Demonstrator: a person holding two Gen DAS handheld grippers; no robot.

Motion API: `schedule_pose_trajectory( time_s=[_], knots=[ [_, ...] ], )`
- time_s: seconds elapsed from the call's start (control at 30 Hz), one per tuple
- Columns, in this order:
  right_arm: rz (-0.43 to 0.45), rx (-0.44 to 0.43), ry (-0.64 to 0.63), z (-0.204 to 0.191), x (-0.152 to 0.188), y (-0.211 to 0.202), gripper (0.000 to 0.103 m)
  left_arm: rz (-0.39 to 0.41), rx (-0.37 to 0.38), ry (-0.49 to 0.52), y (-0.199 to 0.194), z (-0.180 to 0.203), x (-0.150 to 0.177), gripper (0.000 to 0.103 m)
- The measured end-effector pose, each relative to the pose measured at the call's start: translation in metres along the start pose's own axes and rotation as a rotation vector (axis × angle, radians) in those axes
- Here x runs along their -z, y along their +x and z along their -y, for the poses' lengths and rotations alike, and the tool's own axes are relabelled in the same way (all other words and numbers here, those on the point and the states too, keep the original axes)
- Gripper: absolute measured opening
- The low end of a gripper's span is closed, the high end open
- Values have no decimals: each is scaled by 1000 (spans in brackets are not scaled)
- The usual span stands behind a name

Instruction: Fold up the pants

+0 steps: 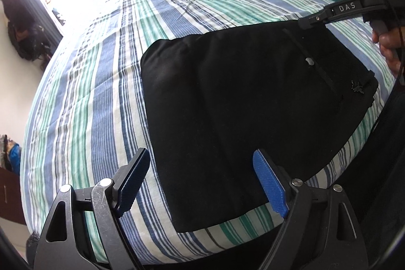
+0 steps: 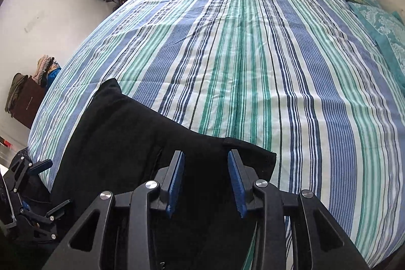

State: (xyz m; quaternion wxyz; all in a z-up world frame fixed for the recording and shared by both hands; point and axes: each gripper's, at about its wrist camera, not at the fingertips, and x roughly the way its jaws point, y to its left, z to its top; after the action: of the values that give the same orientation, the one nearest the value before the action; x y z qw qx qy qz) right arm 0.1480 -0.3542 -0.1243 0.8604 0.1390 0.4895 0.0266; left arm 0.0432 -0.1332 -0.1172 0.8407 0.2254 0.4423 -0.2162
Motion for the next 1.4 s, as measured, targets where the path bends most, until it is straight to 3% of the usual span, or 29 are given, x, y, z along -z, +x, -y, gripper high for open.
schedule_pose_trajectory(
  time_s=[0.1, 0.3, 0.53, 0.67, 0.8, 0.97, 1.1, 1.33, 1.4],
  knots=[
    [19, -18, 65, 8, 5, 2, 37, 1, 1, 5, 1, 1, -1, 85],
    [28, 14, 49, 3, 9, 6, 37, -2, 7, 8, 2, 1, 3, 85],
    [65, -29, 142, 19, 26, 6, 43, -13, 40, -44, 2, -7, 7, 89],
    [81, 2, 116, 14, 28, -15, 43, -8, 69, -79, -2, -12, 6, 89],
    [113, -46, 85, 5, 34, -49, 43, 3, 105, -148, -4, -27, 2, 89],
    [18, -145, -43, -27, 62, -64, 43, -17, 126, -196, 6, -35, -3, 89],
    [-130, -79, -100, -33, 94, -46, 43, -34, 124, -195, 11, -36, 1, 89],
    [-120, -128, -24, -8, 106, -67, 45, -25, 145, -269, 11, -61, 3, 89],
    [-96, -140, 6, 2, 105, -75, 54, -31, 157, -326, 16, -78, 2, 92]
  ],
)
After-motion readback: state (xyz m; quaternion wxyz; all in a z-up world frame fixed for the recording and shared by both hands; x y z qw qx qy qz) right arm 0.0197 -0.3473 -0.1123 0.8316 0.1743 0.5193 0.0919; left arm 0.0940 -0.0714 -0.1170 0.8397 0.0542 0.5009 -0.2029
